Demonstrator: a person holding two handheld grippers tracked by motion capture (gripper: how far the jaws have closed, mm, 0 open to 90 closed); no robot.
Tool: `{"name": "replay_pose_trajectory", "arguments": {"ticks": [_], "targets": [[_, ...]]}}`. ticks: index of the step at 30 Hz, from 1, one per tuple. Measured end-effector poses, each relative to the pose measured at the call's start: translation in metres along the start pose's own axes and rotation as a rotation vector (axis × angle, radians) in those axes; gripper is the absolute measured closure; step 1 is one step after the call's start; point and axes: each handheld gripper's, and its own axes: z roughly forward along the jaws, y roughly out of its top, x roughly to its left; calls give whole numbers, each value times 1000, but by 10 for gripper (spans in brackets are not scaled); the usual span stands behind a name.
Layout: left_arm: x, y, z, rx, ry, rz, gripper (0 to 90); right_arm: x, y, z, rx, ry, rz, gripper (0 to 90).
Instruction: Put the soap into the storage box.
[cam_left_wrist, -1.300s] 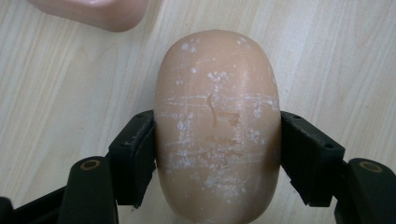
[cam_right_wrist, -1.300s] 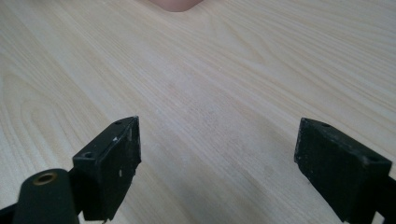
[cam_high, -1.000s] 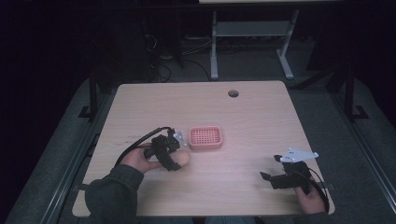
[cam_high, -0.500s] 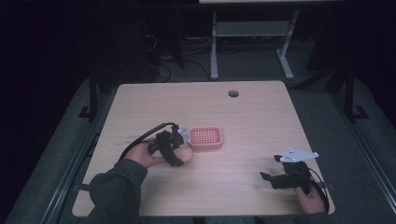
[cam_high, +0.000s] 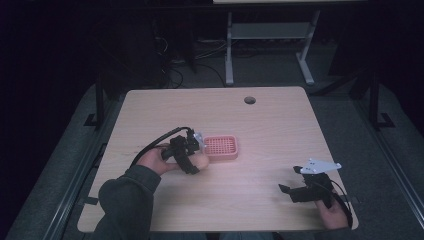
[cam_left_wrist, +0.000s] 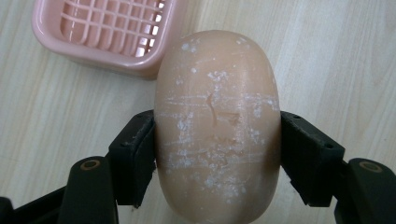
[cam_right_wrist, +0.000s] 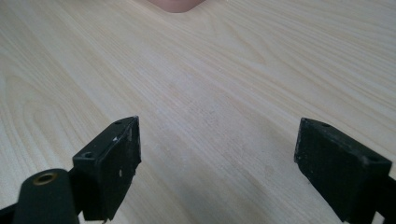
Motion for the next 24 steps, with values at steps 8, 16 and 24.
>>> {"name": "replay_pose_trajectory", "arguments": {"ticks": [8,16,24], "targets": [[4,6,2,-15,-7,8,323,0,0,0,-2,2,0,141],[9,15,5,-4,-17,22,322,-1,0,-1,-7,1,4,141],[13,22,4,-15,-20,24,322,-2,-1,-1,-7,2,4,141]]}}
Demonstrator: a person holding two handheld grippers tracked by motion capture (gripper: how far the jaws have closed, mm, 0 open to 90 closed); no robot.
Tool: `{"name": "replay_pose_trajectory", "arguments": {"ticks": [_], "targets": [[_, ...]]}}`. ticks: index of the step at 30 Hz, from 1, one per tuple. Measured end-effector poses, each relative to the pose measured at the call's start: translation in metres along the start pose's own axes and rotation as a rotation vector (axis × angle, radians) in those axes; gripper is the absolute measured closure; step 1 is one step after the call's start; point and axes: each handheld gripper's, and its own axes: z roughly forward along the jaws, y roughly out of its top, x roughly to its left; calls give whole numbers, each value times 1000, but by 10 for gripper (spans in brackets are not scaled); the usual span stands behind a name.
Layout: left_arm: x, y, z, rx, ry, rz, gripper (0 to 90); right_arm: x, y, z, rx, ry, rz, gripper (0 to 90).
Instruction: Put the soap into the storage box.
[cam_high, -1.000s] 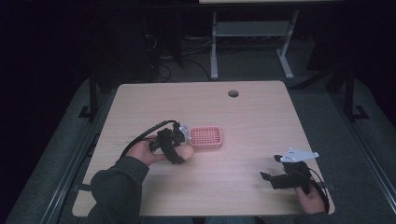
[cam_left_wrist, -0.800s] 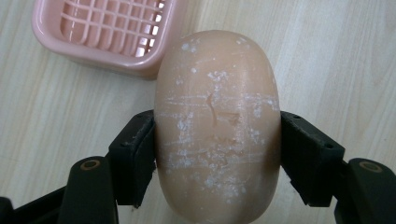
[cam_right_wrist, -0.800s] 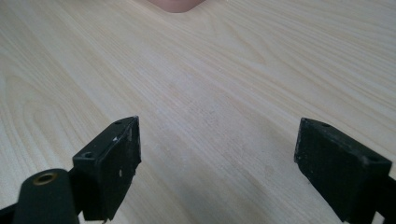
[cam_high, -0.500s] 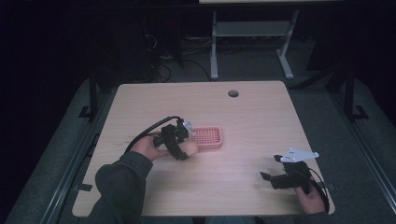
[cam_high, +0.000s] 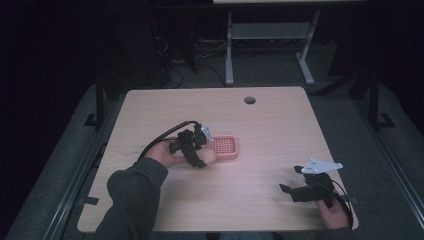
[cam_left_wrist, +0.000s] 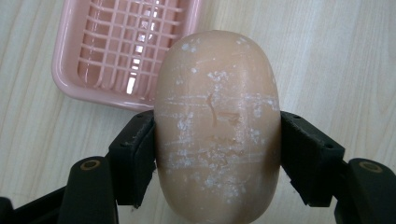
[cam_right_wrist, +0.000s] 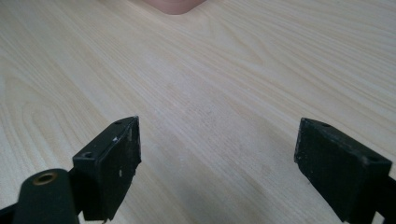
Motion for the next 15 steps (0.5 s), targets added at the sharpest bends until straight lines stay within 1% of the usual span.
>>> {"name": "replay_pose_trajectory", "arguments": {"ticks": [4,10,11,12,14,15], "targets": [[3,3,1,17,0,5,323,0,0,0,-2,0,5,141],[6,11,2,14,-1,11,323,-1,0,0,2,2,2,141],[6,13,2,11,-11,2,323,-2,0,0,2,3,2,141],[7,14,3,14,-7,14,323,-2,-1,0,2,4,2,141],[9,16,3,16,-6,11,323,-2,-1,0,2,3,2,141],[10,18,2,16,-3,20,322,-2,-1,0,1,4,2,141]]}}
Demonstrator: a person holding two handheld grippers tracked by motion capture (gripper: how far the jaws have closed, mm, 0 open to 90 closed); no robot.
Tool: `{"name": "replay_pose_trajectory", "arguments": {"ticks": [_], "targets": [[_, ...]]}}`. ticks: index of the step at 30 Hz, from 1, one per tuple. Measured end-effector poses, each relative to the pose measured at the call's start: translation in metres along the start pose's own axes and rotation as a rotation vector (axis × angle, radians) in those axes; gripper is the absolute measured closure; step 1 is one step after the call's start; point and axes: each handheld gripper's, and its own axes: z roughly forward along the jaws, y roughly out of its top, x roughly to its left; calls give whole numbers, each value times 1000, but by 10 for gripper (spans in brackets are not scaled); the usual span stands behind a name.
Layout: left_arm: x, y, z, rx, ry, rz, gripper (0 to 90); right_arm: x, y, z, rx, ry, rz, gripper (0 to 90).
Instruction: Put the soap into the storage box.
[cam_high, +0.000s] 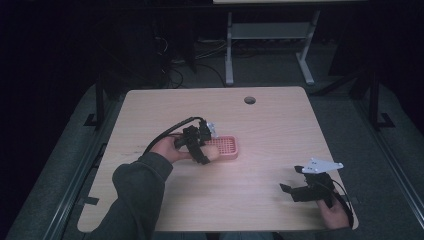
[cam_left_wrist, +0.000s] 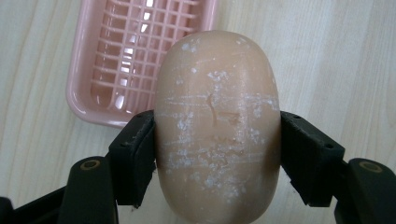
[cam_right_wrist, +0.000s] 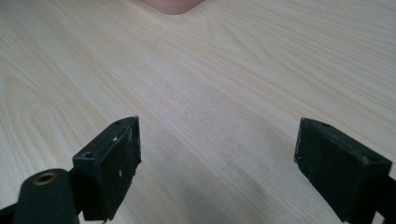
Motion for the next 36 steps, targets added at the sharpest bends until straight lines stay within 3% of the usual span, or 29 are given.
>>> {"name": "replay_pose_trajectory", "arguments": {"ticks": [15,19,24,27,36], "targets": [[12,20,-1,-19,0,11,322,-1,0,-1,-7,0,4,141],[13,26,-1,-3,11,22,322,-1,0,-2,-9,0,5,141],[18,32,-2,-18,7,10,322,0,1,-1,-14,2,-2,141],[22,37,0,-12,27,16,323,-1,1,-1,-13,2,3,141],[31,40,11,-23,14,-3,322,-1,1,-2,-9,2,3,141]]}}
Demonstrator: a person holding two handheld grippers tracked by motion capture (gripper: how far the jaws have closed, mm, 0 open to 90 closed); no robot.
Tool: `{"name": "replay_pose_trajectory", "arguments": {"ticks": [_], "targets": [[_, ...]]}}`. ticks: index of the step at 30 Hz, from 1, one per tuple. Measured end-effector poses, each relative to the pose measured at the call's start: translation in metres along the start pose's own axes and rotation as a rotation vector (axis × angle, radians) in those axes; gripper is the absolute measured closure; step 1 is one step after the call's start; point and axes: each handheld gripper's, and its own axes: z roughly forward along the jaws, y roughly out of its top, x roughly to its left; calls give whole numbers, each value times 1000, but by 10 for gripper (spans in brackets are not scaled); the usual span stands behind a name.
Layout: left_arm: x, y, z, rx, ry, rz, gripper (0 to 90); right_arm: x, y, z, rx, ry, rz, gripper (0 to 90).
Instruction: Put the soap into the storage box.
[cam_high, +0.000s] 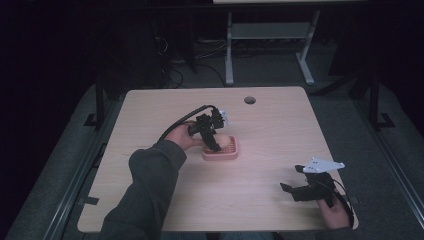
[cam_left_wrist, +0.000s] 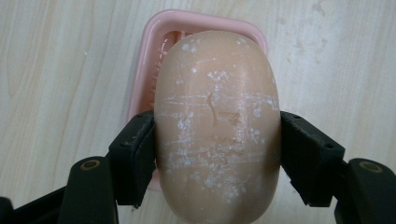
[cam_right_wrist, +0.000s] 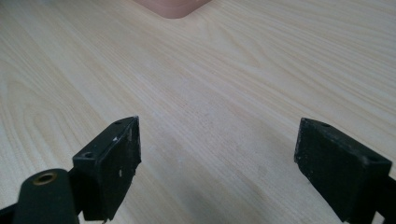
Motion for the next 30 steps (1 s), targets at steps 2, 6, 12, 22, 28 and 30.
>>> {"name": "replay_pose_trajectory", "arguments": {"ticks": [2,6,12,22,28,30], "targets": [[3,0,2,-4,-5,-3,322,0,0,0,0,1,0,141],[6,0,8,1,-13,-13,322,0,0,0,1,3,2,141],[10,0,14,8,-21,-21,322,0,0,0,1,3,1,141],[12,0,22,12,-28,-24,321,0,0,1,3,5,-6,141],[13,-1,23,15,-31,-29,320,0,0,1,3,5,-8,141],[13,-1,24,16,-34,-31,320,0,0,1,3,6,-9,141]]}}
